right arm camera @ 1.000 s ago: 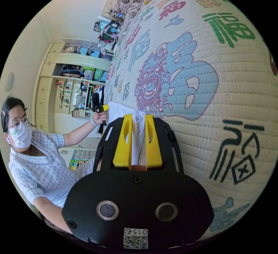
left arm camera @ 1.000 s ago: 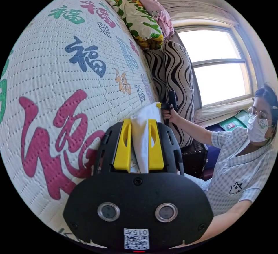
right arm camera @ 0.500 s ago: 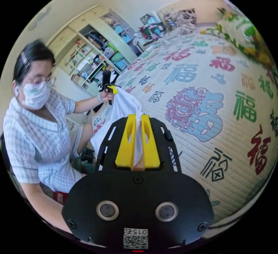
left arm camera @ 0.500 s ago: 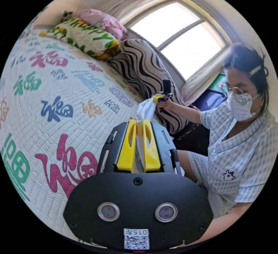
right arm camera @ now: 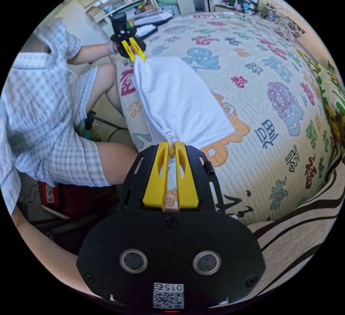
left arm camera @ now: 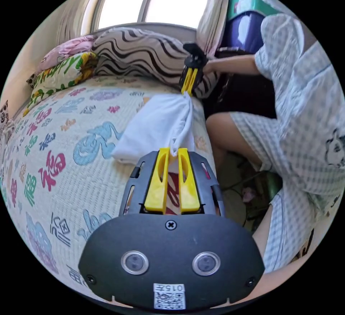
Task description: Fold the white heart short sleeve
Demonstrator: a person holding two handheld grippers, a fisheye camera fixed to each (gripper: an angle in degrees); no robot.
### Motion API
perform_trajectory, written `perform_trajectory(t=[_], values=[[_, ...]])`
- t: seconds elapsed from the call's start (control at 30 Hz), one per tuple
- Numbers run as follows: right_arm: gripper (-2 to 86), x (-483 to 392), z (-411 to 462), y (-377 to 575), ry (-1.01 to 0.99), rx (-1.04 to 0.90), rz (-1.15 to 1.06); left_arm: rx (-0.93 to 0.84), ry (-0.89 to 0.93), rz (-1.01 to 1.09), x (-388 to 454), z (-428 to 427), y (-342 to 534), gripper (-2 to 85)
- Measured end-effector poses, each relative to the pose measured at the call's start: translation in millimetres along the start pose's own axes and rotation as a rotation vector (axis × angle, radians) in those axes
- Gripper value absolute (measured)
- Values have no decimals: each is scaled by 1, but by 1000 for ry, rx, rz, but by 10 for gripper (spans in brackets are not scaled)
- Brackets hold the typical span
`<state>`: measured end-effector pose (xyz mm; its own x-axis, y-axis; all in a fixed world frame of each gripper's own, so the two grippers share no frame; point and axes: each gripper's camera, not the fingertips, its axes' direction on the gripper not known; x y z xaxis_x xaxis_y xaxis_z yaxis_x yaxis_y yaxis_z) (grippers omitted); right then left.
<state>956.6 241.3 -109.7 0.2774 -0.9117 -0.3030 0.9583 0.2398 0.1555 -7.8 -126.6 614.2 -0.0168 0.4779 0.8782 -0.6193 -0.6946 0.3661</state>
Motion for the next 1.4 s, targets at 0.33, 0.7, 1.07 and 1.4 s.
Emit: perform_trajectory(t=[0.33,0.7,1.07,1.4], values=[[47,-21,51,-11,151,-122,167,-98,-151,-216,45,-39,-50,63],[0,7,110,-67,-25,147,384,21,-24,-601,-17,-21,-121,59],[-3,58,130,-60,-128,203,510,-32,73,-637,-74,-76,-127,9],[97,166,136,-58,-367,279,758,153,344,-970,-208,-156,-85,139]])
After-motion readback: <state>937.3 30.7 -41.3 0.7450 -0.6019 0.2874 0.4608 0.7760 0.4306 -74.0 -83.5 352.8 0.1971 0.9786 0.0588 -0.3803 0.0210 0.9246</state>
